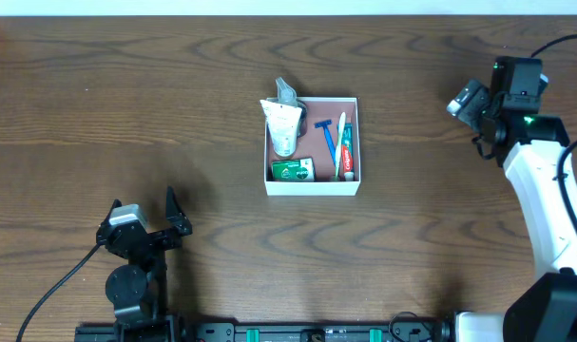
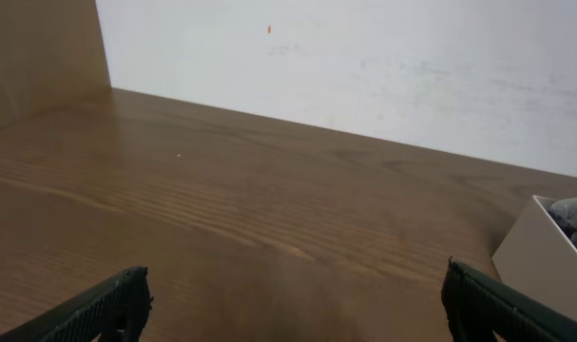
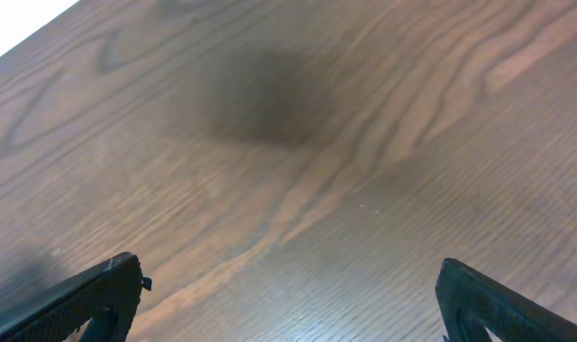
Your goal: Pack container
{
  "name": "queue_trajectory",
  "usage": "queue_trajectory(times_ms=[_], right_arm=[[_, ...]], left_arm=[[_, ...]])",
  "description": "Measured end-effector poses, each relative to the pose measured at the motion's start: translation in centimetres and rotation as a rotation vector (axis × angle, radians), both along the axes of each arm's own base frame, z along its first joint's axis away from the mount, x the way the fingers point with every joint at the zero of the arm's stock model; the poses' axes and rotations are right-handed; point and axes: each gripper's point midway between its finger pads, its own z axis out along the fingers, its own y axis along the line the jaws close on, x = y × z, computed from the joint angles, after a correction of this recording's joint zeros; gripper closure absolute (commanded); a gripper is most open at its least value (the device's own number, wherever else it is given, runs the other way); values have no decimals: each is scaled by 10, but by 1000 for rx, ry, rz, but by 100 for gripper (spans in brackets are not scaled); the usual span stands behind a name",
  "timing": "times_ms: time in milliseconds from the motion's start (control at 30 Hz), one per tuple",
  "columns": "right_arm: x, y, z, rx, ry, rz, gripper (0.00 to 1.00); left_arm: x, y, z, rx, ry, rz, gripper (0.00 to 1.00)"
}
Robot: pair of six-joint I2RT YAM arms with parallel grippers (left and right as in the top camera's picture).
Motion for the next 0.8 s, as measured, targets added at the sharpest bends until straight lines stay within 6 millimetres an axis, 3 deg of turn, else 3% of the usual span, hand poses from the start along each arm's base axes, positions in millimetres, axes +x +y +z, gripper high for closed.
queue_trajectory(times_ms=[267,433,800], right_arm=[[-11,60,55,-43,-175,142,1],[-28,72,83,-105,-393,251,1],[-113,87,56,-290,-588,582,1]], left_arm=[[0,0,0,0,0,0,2],[0,0,0,0,0,0,2],[0,0,0,0,1,-3,2]])
